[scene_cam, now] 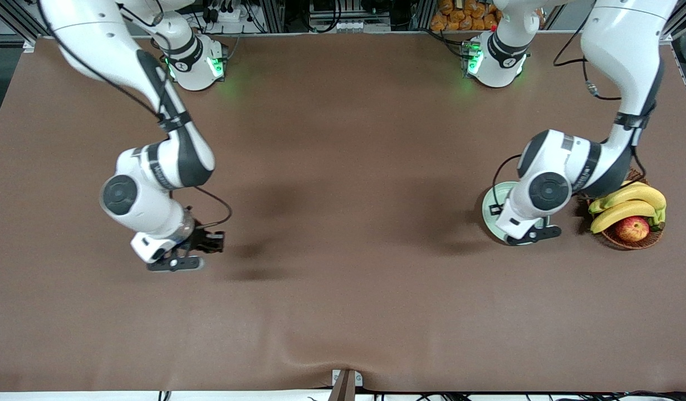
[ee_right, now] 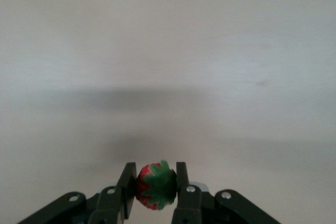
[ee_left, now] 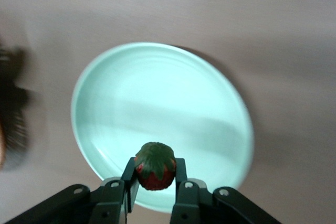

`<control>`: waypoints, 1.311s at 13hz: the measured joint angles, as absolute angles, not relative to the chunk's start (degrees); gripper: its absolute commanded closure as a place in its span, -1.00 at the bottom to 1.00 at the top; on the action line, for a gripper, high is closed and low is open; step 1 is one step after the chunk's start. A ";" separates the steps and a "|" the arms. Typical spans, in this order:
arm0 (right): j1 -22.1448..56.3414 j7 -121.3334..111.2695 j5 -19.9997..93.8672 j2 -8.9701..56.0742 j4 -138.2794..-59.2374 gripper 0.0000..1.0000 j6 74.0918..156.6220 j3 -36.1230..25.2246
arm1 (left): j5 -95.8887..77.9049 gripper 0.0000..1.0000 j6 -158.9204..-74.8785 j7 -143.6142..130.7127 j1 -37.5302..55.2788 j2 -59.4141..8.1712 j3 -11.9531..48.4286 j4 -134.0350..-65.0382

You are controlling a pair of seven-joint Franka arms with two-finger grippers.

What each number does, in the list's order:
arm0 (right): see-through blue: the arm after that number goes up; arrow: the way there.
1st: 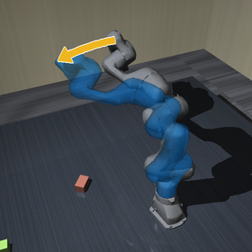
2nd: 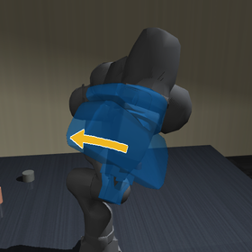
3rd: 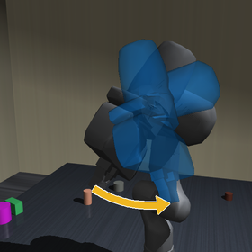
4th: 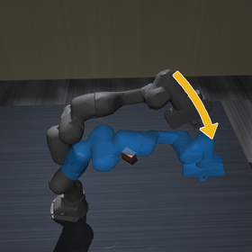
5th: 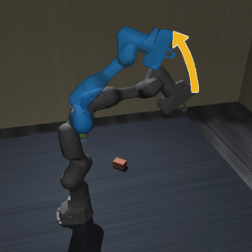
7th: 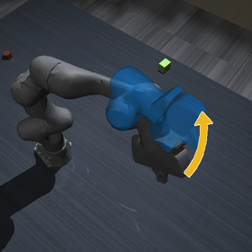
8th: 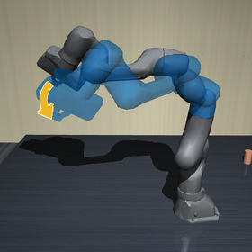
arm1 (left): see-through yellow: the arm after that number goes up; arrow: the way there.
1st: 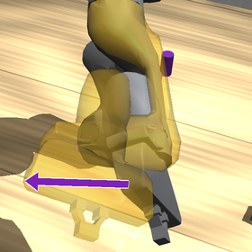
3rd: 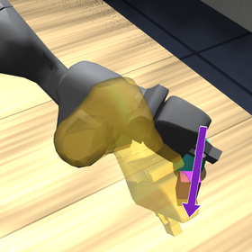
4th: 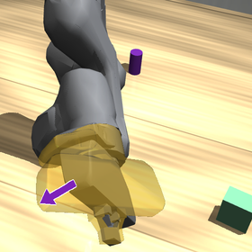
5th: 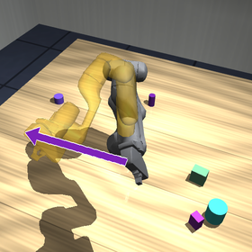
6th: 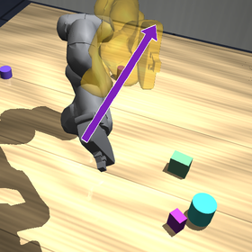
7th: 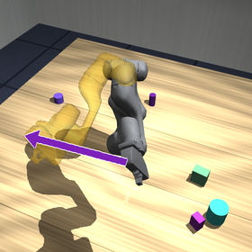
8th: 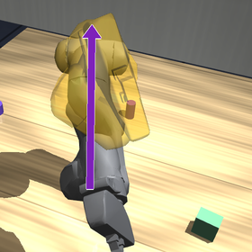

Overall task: Collect all strawberries into plate
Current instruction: 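Carry the strawberry to the plate while the right gripper carries another mid-table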

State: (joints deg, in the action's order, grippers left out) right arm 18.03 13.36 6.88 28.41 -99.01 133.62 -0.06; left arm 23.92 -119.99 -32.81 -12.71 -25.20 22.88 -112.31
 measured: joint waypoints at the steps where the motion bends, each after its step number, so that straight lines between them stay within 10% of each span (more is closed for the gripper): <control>1: 20.68 17.35 6.88 28.48 -98.08 1.00 133.62 -0.04 | 25.19 0.74 -122.90 -32.42 -14.76 -25.57 22.88 -113.49; 4: 27.36 28.12 6.88 30.48 -94.92 1.00 133.66 0.00 | 26.17 -0.77 -128.39 -31.92 -18.13 -28.10 22.90 -114.85; 5: 29.34 31.64 6.88 32.04 -93.29 1.00 133.81 0.01 | 26.18 -1.00 -128.82 -31.92 -18.15 -28.46 22.94 -114.83; 17: 42.49 52.51 6.85 52.81 -73.92 1.00 150.55 -0.27 | 17.14 -1.00 -109.06 -35.06 -17.66 -18.59 35.06 -103.82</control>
